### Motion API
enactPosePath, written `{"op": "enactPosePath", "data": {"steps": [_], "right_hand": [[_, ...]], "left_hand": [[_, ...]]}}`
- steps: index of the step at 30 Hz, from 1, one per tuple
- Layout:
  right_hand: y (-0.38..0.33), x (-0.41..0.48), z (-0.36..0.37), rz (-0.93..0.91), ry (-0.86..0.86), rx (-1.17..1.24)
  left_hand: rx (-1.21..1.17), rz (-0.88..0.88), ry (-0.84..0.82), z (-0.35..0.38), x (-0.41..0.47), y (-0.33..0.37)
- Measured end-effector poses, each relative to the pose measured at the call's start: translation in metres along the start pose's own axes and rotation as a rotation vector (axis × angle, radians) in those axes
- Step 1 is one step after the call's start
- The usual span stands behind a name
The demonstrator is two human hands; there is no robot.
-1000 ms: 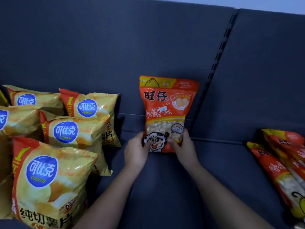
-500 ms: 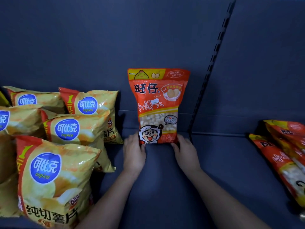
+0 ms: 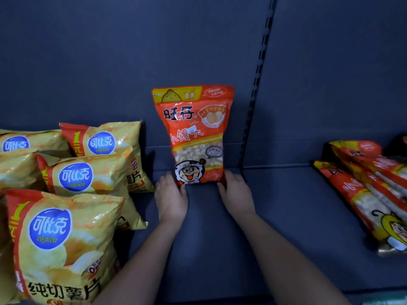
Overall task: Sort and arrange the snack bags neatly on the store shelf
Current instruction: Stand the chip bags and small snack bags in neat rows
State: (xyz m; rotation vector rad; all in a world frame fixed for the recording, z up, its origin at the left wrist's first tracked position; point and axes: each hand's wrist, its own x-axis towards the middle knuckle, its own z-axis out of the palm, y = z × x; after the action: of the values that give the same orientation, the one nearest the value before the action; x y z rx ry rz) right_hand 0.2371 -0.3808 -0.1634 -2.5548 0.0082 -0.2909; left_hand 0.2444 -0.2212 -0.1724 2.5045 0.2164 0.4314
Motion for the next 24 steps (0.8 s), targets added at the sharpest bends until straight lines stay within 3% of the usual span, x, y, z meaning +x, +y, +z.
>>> {"op": "enactPosePath", "data": {"steps": [4,6,10,14,19,22,24], "right_hand": [[-0.001,-0.007,-0.004,0.023,-0.019,-0.033],[0.002,-0.013,-0.014,0.031,-0.070,-0.068],[0.019,-0.021,-0.059,-0.073,-0.112,-0.165],[0.056,-0.020,-0.142,-0.154,0.110,-0.187],[0.144,-0.039,-0.258,-0.026,0.310,-0.352],[0.203,-0.063,-0.311,0.185,0.281,-0.351],[0.238,-0.079,-0.330,0.318,0.173,-0.250]], "left_hand": [[-0.179,-0.039,0.115,-0.008,-0.017,0.012],[-0.220,0.113,0.174,-0.010,-0.032,0.023],[-0.330,0.492,0.039,-0.002,-0.050,0.068],[-0.419,0.703,-0.169,0.003,-0.069,0.148],[-0.629,0.638,-0.489,0.024,-0.115,0.244],[-0.680,0.513,-0.657,0.045,-0.141,0.292],[-0.680,0.419,-0.778,0.065,-0.156,0.319]]}}
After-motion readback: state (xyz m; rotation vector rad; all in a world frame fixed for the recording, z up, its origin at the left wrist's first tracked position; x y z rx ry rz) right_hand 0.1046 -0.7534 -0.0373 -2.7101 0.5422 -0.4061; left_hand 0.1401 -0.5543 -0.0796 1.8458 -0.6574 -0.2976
